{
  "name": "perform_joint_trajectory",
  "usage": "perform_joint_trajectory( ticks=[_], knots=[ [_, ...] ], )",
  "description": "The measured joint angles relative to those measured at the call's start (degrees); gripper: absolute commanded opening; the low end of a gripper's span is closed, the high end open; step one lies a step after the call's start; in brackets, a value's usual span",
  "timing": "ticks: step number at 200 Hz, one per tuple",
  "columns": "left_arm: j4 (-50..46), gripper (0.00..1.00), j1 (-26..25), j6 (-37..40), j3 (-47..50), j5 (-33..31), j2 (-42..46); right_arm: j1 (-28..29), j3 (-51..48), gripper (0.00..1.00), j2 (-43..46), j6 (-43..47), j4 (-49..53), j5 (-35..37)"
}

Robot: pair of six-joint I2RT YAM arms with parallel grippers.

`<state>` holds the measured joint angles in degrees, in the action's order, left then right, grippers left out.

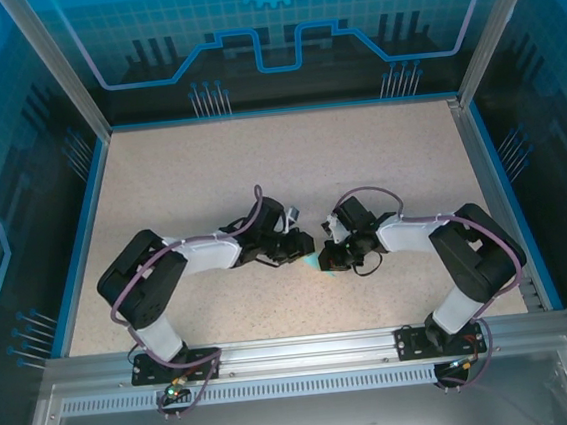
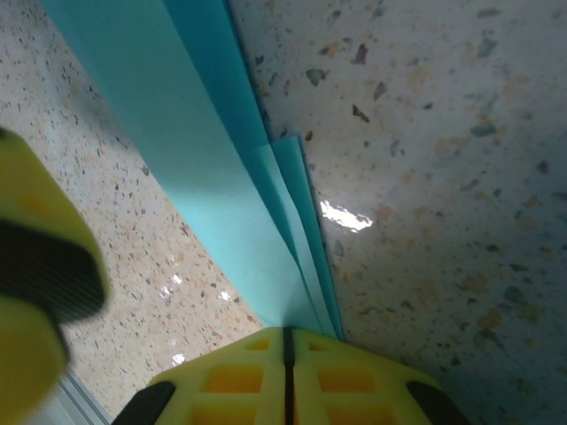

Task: Fold a paper plane with a square sheet of paper (pick it up from the middle)
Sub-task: Fold the wing for the fifth time at the center of the table.

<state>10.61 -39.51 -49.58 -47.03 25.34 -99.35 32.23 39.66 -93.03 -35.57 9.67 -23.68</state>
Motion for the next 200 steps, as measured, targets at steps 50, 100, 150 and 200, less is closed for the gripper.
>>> perform_joint_trajectory(
  ticks=[50,100,150,200],
  knots=[
    [1.6,0.15,-1.0,-2.4,0.0,-1.3,-3.0,0.0,0.1,0.07,0.0,-0.2,0.3,0.0],
    [1.7,0.13,-1.3,-4.1,0.3,-2.9,-5.0,0.0,0.2,0.07,-0.2,-0.2,0.4,0.0],
    [0.3,0.12,-1.6,-4.3,0.3,-5.2,-5.0,0.0,1.1,0.07,-0.7,-0.2,1.5,0.0],
    [-4.2,0.13,-1.7,-2.7,-1.7,-7.4,-5.0,0.0,2.2,0.07,-1.5,-0.2,3.2,0.3]
  ],
)
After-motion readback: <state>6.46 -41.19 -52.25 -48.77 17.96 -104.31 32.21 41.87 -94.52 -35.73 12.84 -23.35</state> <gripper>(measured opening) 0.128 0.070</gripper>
